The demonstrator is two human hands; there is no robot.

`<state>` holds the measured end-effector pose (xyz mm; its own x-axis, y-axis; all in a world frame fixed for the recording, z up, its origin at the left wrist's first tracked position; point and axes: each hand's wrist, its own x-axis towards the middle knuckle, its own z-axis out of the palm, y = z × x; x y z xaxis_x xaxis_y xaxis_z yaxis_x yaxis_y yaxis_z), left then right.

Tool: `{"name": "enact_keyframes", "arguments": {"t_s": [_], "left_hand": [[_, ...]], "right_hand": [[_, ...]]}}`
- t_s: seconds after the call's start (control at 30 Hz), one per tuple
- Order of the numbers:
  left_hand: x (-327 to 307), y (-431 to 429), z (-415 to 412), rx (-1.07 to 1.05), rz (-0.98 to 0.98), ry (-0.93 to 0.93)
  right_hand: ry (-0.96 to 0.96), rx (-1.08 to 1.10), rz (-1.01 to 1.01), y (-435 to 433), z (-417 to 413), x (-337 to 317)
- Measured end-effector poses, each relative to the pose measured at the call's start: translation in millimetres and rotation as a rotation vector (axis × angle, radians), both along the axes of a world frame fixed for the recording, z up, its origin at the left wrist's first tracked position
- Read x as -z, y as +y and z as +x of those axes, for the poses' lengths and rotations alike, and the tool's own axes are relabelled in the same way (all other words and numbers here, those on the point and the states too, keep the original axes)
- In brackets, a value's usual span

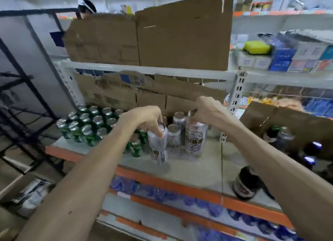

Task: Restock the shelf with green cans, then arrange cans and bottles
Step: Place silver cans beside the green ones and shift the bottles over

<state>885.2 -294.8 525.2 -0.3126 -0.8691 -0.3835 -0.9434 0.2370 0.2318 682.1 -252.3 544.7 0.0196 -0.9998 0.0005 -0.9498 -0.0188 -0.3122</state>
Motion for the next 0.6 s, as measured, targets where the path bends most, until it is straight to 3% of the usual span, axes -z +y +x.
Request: {"name": "enact_keyframes", "arguments": {"t_s": [0.27,0.6], "left_hand": [[46.7,-35.8,31.6,0.179,0.070,-0.018],[84.0,-39.9,-2.2,0.211,0.061,0.005]], "right_hand": [[-0.021,0.193,0.083,-3.7,70.9,42.8],[-0.020,0.308,0.049,10.0,41.1,81.8]]}}
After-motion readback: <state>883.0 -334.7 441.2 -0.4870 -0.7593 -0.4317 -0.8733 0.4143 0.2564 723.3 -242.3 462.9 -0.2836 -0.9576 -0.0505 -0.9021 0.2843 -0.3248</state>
